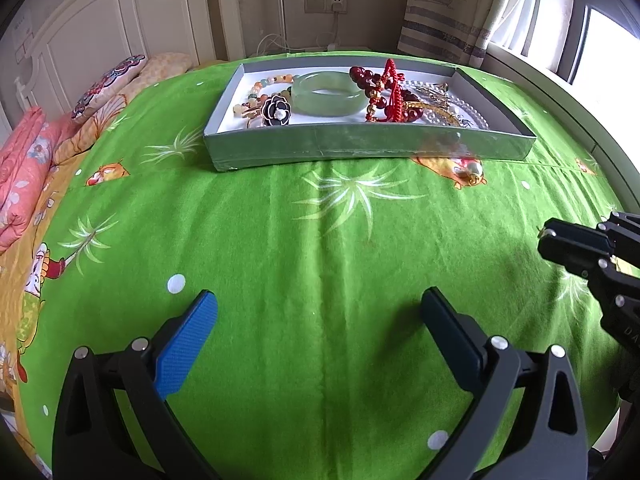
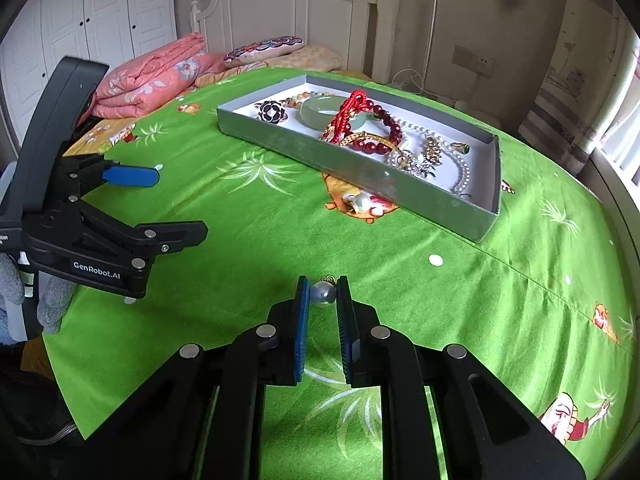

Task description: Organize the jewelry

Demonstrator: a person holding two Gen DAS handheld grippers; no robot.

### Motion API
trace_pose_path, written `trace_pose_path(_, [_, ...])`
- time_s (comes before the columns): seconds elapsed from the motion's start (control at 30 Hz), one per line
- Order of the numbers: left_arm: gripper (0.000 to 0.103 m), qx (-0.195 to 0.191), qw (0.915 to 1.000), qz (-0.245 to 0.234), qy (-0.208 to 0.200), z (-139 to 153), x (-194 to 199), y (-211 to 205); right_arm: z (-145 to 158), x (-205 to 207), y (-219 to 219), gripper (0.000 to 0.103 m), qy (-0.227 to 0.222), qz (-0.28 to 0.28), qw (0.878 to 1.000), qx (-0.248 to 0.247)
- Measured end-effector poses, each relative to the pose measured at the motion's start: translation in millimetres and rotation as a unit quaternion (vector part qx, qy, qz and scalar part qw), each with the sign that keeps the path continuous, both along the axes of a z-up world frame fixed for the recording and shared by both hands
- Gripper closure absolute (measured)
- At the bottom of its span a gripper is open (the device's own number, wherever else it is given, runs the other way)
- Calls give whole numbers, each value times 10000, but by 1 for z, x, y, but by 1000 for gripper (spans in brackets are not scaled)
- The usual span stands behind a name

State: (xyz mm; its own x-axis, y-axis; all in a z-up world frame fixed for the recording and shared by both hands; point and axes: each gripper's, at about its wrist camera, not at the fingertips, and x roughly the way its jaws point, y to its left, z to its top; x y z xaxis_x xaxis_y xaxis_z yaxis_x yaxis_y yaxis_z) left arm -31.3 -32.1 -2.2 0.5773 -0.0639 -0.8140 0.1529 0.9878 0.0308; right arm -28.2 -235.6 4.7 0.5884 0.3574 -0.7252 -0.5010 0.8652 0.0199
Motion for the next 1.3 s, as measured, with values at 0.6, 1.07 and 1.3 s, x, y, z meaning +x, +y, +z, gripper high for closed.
trace_pose_path(0.6, [31,-112,9960,-882,-112,11,56,-108,14,-1,-71,89,-292,-1080,9911,716])
trace_pose_path(1.07, [90,-135,9902,-1356,-295,6,55,-126,15,-4,-76,89,-272,-1060,9907,805])
trace_pose_path(1.3, [90,-368,9909,-1203,-472,13,28,-102,14,-3,-74,89,-249,-1062,9911,759])
